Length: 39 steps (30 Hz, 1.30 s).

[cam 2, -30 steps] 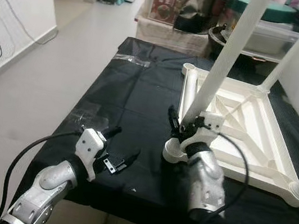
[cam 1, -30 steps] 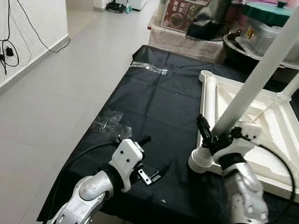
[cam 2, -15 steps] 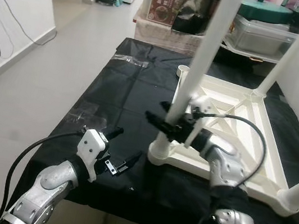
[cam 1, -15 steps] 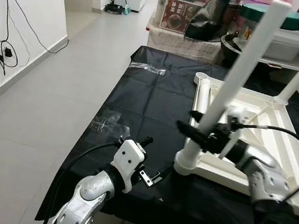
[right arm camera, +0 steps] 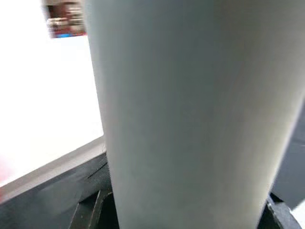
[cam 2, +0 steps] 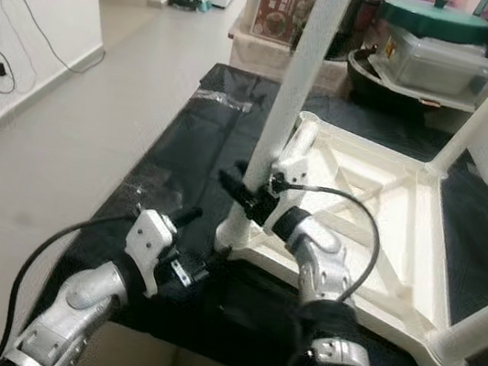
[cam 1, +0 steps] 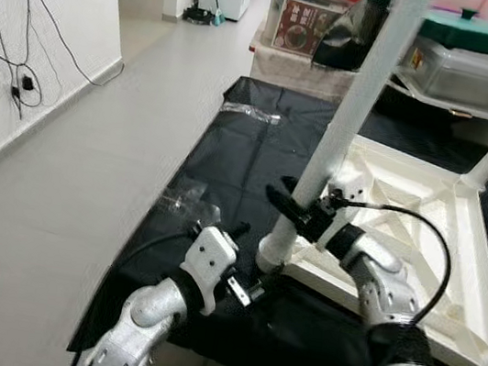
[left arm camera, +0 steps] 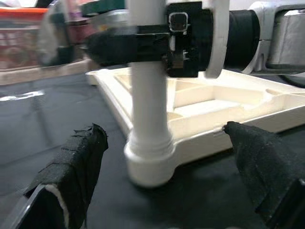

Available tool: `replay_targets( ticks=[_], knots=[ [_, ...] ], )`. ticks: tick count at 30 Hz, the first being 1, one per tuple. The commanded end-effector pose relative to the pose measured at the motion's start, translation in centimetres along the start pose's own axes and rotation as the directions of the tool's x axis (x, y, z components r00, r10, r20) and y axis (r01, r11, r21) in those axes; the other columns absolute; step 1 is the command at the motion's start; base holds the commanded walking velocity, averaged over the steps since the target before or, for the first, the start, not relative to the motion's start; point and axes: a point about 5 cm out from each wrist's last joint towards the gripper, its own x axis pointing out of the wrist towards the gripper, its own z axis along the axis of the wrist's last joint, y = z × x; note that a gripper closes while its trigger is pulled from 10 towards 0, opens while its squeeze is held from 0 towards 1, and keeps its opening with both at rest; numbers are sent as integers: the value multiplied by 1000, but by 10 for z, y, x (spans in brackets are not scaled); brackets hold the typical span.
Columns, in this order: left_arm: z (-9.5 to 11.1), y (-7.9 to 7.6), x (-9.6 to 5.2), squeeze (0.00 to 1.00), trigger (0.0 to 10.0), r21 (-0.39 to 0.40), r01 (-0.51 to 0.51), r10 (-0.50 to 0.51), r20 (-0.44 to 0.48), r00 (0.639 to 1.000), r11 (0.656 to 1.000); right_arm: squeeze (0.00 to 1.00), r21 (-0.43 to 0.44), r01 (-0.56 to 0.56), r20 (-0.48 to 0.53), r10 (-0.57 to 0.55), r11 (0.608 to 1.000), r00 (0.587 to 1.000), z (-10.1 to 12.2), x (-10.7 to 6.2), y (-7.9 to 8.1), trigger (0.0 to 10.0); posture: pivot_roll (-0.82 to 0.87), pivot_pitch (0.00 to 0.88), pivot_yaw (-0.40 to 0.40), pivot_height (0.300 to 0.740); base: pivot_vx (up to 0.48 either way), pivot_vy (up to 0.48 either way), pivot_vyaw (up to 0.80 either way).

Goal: Building children table

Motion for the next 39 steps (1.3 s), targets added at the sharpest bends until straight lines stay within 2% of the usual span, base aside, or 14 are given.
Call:
replay_targets(
  ticks=[1, 4, 7, 15, 18, 19, 20, 24, 25, 26, 28, 30, 33, 39],
  knots=[
    [-5, -1, -1, 0, 10000, -3, 13, -13, -29, 999, 1000, 0, 32, 314, 34, -315, 949, 948, 1, -14, -21, 0, 91, 0, -71, 740, 0, 0, 0],
    [-6, -1, 0, 0, 10000, -2, 15, -15, -33, 999, 1000, 0, 42, 564, 18, -565, 825, 825, -5, -28, -28, 0, 84, 0, -71, 740, 0, 0, 0],
    [-7, -1, 1, 0, 10000, -4, 14, -14, -41, 999, 1000, 0, 68, 818, -33, -818, 571, 574, -19, -51, -31, 0, 78, 0, -63, 740, 0, 0, 0],
    [-7, 0, 1, 0, 10000, -5, 14, -14, -42, 999, 1000, 0, 101, 890, -51, -891, 445, 451, -30, -51, -4, 0, 79, 0, -62, 740, 0, 0, 0],
    [-7, 0, 2, 0, 10000, -4, 15, -15, -42, 999, 1000, 0, 113, 885, -42, -888, 452, 458, -31, -47, 5, 0, 79, 0, -62, 740, 0, 0, 0],
    [-7, 0, 2, 0, 10000, -4, 15, -15, -41, 999, 1000, 0, 112, 866, -29, -870, 486, 492, -31, -40, 13, 8941, 81, 0, -62, 740, 0, 0, 0],
    [-6, 0, 2, 0, 10000, -4, 15, -15, -41, 999, 1000, 1000, 108, 834, 12, -839, 542, 544, -29, -35, 18, 10000, 79, 0, -65, 740, 0, 0, 0],
    [-6, 0, 2, 0, 10000, -4, 15, -15, -41, 999, 1000, 1000, 108, 834, 12, -839, 542, 544, -29, -35, 18, 10000, 79, 0, -65, 740, 0, 0, 0],
    [-6, 0, 3, 0, 10000, -4, 15, -15, -40, 999, 1000, 1000, 121, 781, 46, -789, 613, 612, -27, -30, 20, 10000, 81, 0, -67, 740, 0, 0, 0],
    [-6, 0, 3, 0, 10000, -5, 14, -14, -38, 999, 1000, 0, 166, 607, 136, -627, 778, 767, -11, -29, 2, 10000, 78, 0, -68, 740, 0, 0, 0],
    [-6, 0, 3, 0, 10000, -5, 14, -14, -38, 999, 1000, 0, 166, 607, 136, -627, 778, 767, -11, -29, 2, 10000, 78, 0, -68, 740, 0, 0, 0],
    [-5, 0, 4, 0, 10000, -6, 16, -16, -35, 999, 1000, 0, 156, 353, 137, -374, 922, 917, 5, -31, -15, 10000, 74, 0, -64, 740, 0, 0, 0],
    [-5, -1, 5, 0, 10000, -7, 18, -18, -34, 999, 1000, 0, 151, 86, 95, -101, 985, 990, 16, -35, -18, 10000, 74, 0, -65, 740, 0, 0, 0],
    [-5, -1, 5, 0, 10000, -4, 18, -18, -32, 999, 1000, 0, 105, -337, -24, 341, 936, 940, 20, -37, -5, 10000, 74, 0, -65, 740, 0, 0, 0]
  ],
)
